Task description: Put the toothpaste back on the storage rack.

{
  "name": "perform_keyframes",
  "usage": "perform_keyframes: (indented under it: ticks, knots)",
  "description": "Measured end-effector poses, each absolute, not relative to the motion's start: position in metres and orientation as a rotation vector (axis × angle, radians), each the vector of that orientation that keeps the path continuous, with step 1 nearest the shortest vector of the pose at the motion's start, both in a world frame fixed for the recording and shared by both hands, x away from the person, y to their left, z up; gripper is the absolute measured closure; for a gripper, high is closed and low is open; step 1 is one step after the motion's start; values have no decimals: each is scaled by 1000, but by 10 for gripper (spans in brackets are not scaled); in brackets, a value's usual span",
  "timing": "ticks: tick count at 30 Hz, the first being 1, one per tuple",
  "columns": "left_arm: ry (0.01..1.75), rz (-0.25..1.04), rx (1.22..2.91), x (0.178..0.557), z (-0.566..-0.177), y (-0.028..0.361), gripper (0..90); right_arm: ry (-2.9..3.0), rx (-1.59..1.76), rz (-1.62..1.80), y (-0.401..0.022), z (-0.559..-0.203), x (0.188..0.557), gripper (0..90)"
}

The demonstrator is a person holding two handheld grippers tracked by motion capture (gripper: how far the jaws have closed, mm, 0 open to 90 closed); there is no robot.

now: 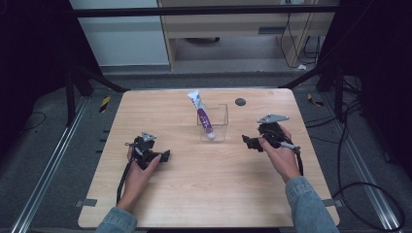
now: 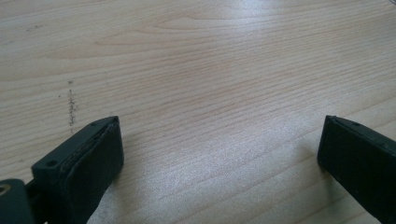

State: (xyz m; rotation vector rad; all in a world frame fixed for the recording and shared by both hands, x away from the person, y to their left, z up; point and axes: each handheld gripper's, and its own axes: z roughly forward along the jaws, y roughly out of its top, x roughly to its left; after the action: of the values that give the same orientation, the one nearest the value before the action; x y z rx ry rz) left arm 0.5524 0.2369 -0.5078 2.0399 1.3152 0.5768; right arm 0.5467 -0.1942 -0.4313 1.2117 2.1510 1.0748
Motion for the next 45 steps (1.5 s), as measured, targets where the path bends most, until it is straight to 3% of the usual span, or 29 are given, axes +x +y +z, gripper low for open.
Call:
perform_keyframes:
  ticks: [32, 45]
  knots:
    - [1315, 577, 2040, 552, -508, 237, 0, 2149, 1311, 1003, -220, -494, 540, 119]
    - [1315, 577, 2039, 552, -508, 237, 0, 2036, 1426, 1001, -236, -507, 553, 120]
